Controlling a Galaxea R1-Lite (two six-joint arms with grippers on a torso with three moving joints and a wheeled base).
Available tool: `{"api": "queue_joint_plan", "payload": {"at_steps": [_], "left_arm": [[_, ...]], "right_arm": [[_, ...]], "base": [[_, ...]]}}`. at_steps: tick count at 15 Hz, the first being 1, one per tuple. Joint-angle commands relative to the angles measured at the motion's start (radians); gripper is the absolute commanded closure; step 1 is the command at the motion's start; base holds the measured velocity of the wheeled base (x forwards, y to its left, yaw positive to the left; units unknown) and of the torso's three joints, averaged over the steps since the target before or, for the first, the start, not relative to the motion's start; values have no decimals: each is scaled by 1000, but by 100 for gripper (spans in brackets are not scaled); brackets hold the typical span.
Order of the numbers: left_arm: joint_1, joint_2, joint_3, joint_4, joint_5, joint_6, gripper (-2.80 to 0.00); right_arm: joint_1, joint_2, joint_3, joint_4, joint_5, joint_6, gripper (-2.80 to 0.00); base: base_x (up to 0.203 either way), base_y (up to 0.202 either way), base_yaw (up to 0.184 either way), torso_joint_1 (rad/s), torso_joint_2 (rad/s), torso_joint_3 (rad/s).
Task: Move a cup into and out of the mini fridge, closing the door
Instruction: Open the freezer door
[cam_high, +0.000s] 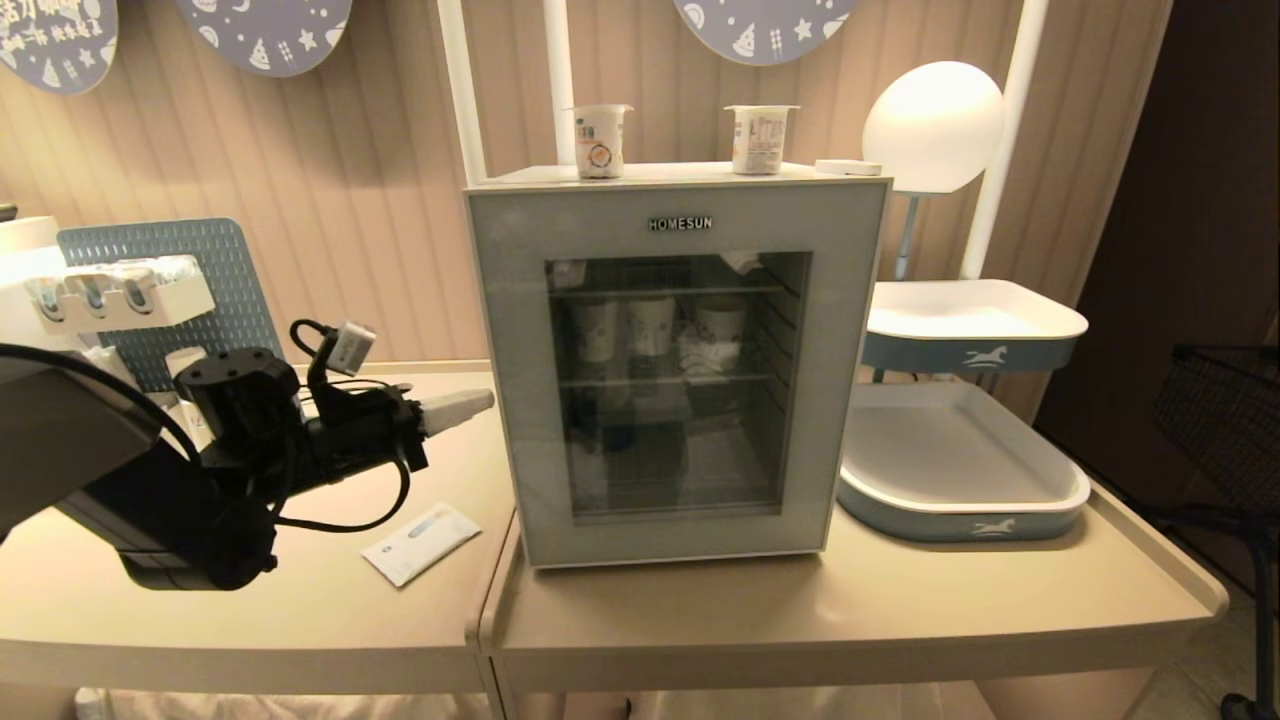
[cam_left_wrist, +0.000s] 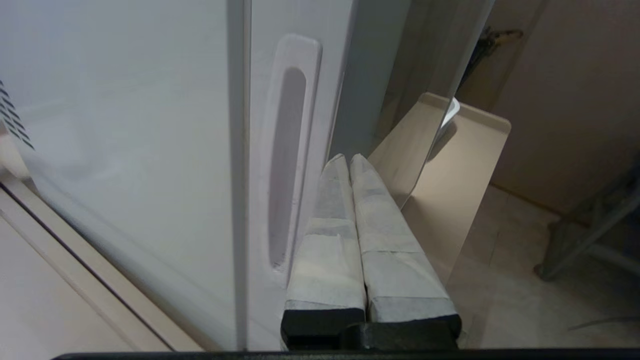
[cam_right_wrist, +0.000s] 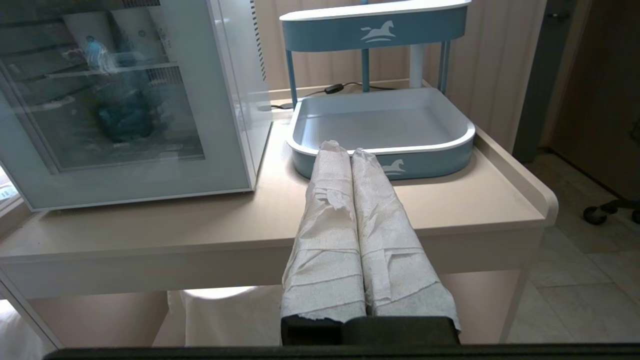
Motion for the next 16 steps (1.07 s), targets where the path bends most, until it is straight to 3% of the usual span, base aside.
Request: {"api": "queue_joint_plan", "payload": {"at_steps": [1,4,8,9,12,16], "left_arm": [[-25,-4,39,-22,29,-63,0],[-27,-46,67,-25,-27,-190,0],[-25,-70,101,-14,-33,-196,0],[-23,-66,111,-22,-33,-187,-280],[-22,-66,121,-27,-28,-182,-280],[-21,-48,139,-107,38,-184,-280]], "right_arm": [[0,1,38,-1,0,0,0],[0,1,38,-1,0,0,0],[0,1,38,-1,0,0,0],[0,1,38,-1,0,0,0],[0,1,38,-1,0,0,0],[0,1,38,-1,0,0,0]], "base": [[0,0,0,0,0,0],[0,0,0,0,0,0],[0,0,0,0,0,0],[0,0,0,0,0,0],[3,37,-9,-3,0,3],[0,0,0,0,0,0]]}}
